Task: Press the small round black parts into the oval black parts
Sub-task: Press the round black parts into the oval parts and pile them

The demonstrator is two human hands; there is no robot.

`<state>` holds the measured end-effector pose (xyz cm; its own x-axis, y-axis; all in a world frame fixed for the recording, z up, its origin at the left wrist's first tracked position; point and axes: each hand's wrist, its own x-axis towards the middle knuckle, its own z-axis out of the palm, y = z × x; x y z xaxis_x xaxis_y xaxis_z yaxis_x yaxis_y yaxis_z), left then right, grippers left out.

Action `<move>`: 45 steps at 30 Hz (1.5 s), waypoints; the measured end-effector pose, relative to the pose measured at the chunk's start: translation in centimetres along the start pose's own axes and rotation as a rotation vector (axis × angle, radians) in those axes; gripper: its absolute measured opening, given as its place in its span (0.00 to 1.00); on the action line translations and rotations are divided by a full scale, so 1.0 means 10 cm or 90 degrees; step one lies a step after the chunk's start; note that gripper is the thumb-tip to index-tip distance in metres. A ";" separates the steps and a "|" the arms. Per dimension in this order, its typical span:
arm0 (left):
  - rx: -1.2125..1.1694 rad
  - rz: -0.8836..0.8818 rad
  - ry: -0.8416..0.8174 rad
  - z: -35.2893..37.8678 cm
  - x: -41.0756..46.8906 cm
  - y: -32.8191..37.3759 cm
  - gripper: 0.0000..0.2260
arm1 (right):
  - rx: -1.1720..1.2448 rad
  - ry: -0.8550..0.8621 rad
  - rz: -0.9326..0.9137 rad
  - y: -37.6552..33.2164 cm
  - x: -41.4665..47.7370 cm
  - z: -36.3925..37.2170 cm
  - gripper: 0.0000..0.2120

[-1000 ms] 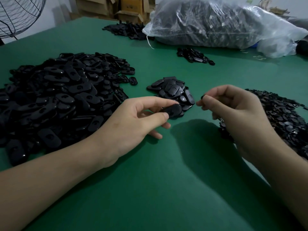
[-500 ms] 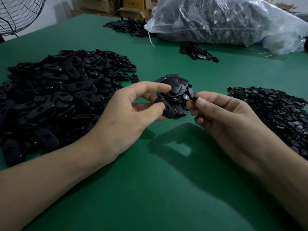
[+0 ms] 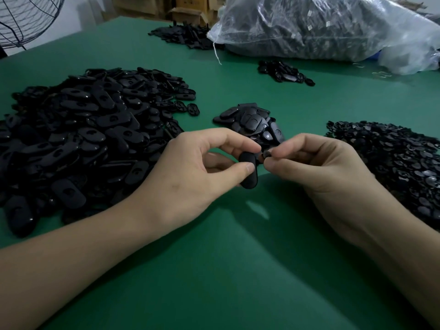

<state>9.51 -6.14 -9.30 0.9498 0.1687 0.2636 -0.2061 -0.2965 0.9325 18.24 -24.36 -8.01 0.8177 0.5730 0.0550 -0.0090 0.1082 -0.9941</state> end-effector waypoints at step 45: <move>0.127 0.062 -0.014 0.01 0.00 -0.03 0.15 | -0.115 0.012 0.000 0.01 -0.01 0.02 0.05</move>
<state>9.63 -6.15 -9.59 0.9330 0.1104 0.3425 -0.2485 -0.4907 0.8351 18.02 -24.21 -8.13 0.8281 0.5580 0.0545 0.0931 -0.0410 -0.9948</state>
